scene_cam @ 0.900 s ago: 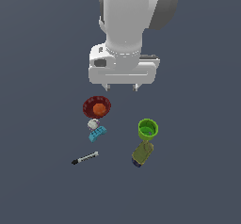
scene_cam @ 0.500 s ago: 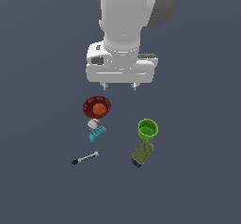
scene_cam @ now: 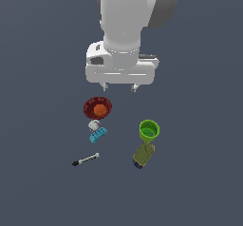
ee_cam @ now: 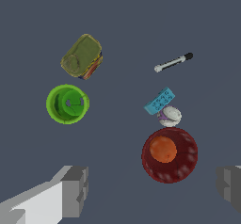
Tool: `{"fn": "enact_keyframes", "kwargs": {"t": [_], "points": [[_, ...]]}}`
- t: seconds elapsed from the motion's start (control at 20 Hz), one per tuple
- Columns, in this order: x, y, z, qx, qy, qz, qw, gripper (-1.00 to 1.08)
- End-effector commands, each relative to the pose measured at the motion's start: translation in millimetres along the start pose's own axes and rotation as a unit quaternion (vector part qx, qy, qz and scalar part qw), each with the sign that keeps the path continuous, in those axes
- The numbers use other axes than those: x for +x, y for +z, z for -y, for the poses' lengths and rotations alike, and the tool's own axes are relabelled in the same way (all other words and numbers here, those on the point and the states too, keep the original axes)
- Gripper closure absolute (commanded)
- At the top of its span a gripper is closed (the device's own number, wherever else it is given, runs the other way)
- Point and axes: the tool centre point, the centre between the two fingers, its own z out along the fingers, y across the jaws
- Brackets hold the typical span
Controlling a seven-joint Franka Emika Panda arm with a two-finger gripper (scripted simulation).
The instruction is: Pick up a designated object from a clutter of objects.
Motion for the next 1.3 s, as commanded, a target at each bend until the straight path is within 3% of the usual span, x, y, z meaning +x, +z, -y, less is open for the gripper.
{"fn": "enact_keyframes", "kwargs": {"t": [0.0,0.65,1.25], "points": [[3.3,2.3,1.5,0.001,0.006,0.000,1.0000,-0.92],[51.3,37.6,25.8,0.010,0.092,-0.007,0.9957,-0.92],[114.0,107.1,67.8,0.022,0.226,-0.014,0.9739,-0.92]]}}
